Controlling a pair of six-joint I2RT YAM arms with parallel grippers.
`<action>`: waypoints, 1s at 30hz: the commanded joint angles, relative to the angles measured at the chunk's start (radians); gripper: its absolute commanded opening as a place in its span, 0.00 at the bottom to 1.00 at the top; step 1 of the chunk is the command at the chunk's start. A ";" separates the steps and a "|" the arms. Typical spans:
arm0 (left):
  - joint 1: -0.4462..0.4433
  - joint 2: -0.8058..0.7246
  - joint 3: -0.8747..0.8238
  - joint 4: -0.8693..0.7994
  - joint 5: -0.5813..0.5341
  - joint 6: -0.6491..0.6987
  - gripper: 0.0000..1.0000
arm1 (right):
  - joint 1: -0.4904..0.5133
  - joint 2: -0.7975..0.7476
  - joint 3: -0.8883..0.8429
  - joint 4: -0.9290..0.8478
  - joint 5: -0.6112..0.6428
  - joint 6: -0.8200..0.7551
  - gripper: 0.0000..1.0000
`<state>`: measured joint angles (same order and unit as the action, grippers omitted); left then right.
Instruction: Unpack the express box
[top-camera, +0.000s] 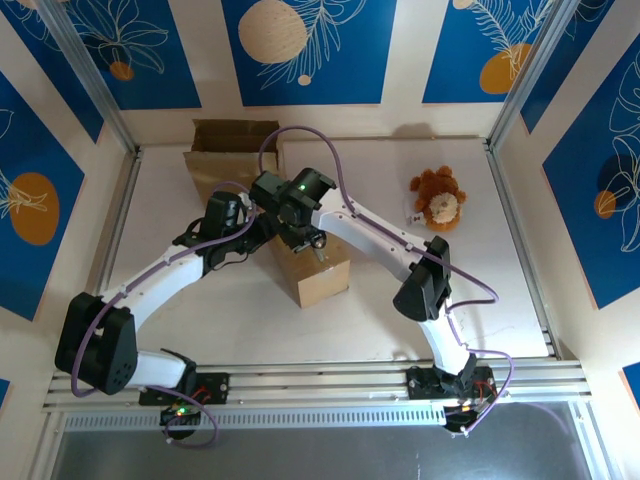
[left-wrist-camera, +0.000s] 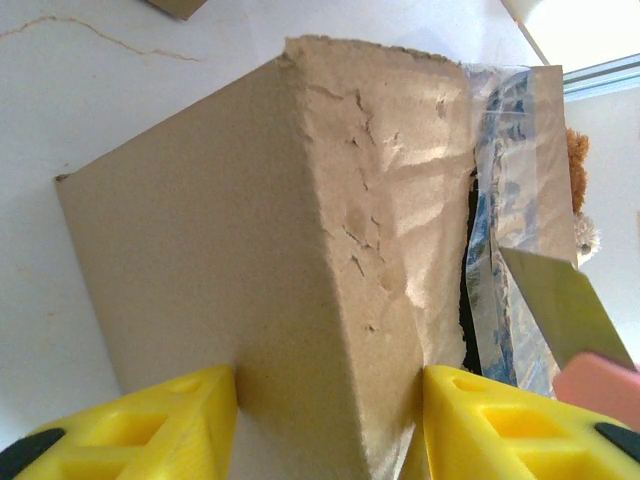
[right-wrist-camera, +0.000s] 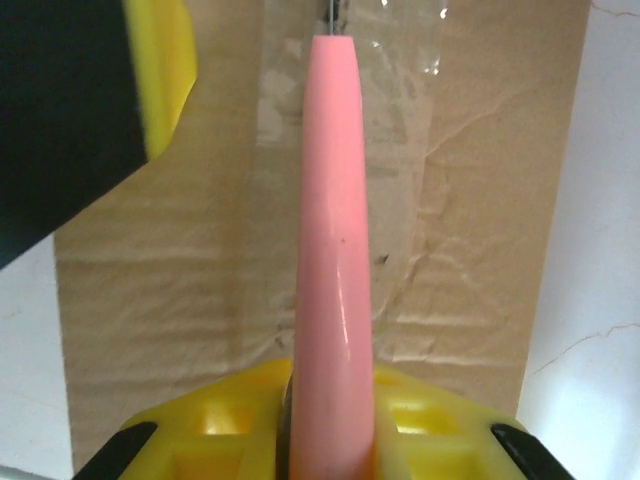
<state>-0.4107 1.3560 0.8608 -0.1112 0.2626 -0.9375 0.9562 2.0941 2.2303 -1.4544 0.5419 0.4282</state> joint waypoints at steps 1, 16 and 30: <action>0.004 0.014 -0.023 -0.032 0.000 -0.007 0.50 | -0.010 0.007 0.005 0.011 -0.020 -0.012 0.00; 0.004 0.019 -0.023 -0.029 0.003 -0.007 0.50 | 0.009 -0.005 -0.013 0.022 -0.038 0.000 0.00; 0.004 0.014 -0.025 -0.031 0.003 -0.007 0.49 | 0.013 -0.007 0.025 0.001 -0.014 0.001 0.00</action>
<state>-0.4107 1.3560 0.8589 -0.1078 0.2626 -0.9375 0.9722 2.0949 2.2383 -1.4296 0.5381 0.4278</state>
